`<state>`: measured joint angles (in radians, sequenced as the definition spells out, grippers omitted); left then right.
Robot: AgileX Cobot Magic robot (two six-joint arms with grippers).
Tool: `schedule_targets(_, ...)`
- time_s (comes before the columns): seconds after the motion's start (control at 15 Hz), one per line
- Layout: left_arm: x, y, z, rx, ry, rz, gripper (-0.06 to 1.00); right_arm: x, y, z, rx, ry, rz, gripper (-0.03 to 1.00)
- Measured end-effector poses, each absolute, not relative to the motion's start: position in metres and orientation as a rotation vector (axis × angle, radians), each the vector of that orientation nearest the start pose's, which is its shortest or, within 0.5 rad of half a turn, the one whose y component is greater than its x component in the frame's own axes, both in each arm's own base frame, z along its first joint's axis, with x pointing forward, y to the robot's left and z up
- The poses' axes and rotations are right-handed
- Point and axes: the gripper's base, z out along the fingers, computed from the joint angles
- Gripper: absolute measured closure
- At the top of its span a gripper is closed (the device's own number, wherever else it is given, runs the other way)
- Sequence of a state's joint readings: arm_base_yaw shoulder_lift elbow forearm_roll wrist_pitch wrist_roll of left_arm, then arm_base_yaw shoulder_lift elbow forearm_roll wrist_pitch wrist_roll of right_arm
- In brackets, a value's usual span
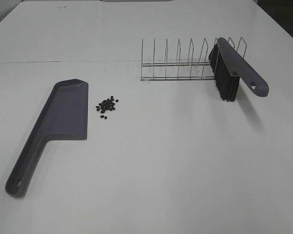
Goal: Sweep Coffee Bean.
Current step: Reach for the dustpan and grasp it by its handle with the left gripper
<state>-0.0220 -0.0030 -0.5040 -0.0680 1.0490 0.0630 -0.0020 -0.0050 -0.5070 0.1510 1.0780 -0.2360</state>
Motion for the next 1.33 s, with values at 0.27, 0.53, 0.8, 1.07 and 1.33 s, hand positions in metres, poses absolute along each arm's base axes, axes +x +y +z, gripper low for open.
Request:
schedule_targets(0.27, -0.0056, -0.0052, 0.2795, 0.089, 2.022, -0.055, 0.35, -0.0077, 0.0121, 0.2785, -0.248, 2.025, 0.032, 0.38)
schedule_targets(0.53, -0.0056, -0.0052, 0.2795, 0.089, 2.022, -0.055, 0.35, -0.0077, 0.0121, 0.2785, -0.248, 2.025, 0.032, 0.38)
schedule_targets(0.8, -0.0056, -0.0052, 0.2795, 0.089, 2.022, -0.055, 0.35, -0.0077, 0.0121, 0.2785, -0.248, 2.025, 0.032, 0.38)
schedule_targets(1.07, -0.0056, -0.0052, 0.2795, 0.089, 2.022, -0.055, 0.35, -0.0077, 0.0121, 0.2785, -0.248, 2.025, 0.032, 0.38)
schedule_targets(1.33, -0.0056, -0.0052, 0.2795, 0.089, 2.022, -0.055, 0.35, -0.0077, 0.0121, 0.2785, -0.248, 2.025, 0.032, 0.38)
